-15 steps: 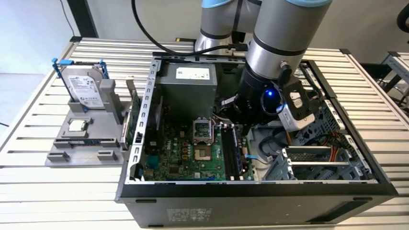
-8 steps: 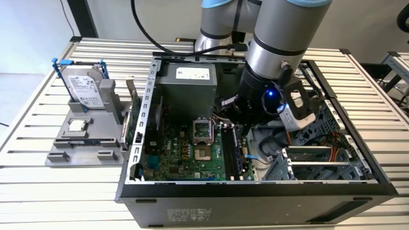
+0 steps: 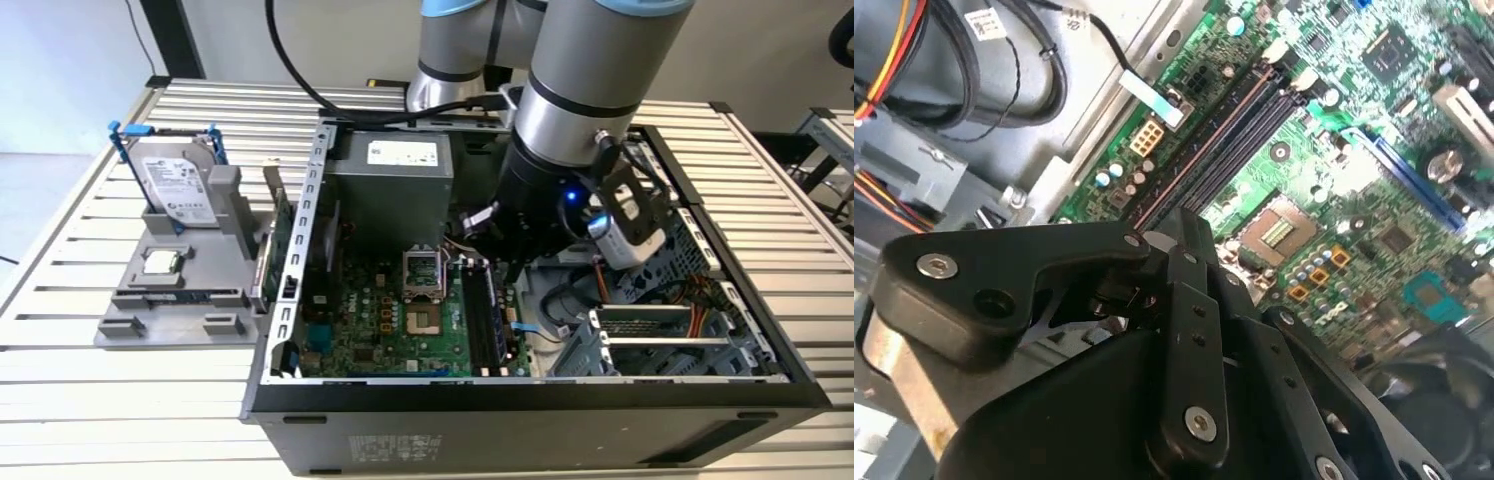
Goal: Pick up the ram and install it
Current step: 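Insert the ram into the slot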
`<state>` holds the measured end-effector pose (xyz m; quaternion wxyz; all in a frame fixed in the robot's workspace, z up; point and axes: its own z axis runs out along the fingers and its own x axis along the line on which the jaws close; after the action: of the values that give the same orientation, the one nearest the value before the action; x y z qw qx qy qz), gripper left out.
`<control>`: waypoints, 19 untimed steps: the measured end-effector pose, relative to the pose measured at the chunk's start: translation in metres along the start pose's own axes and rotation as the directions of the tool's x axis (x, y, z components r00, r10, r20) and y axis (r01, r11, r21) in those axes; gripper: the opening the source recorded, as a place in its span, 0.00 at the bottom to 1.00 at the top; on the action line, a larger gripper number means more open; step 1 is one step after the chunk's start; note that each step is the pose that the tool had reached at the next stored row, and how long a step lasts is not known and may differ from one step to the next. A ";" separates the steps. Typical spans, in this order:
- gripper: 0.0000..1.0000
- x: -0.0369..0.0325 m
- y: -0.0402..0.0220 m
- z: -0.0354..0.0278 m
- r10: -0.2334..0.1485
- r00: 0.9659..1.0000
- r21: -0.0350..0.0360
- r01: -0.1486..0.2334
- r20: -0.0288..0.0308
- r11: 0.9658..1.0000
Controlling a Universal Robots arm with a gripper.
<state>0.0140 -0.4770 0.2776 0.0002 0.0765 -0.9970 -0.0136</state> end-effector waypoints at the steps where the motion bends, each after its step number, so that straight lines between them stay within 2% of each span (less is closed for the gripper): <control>1: 0.00 0.0000 0.0000 0.0000 -0.016 1.000 0.000 0.016 0.000 1.000; 4: 0.00 0.0000 0.0000 0.0001 -0.072 0.997 -0.001 0.072 -0.002 0.997; 9: 0.00 0.0000 0.0000 0.0004 -0.151 0.989 -0.002 0.151 -0.004 0.989; 15: 0.00 -0.0003 -0.0001 0.0004 -0.226 0.974 -0.003 0.226 -0.006 0.974; 19: 0.00 -0.0006 -0.0001 0.0005 -0.276 0.961 -0.004 0.276 -0.007 0.961</control>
<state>0.0146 -0.4770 0.2772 0.0021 0.2147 -0.9766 -0.0146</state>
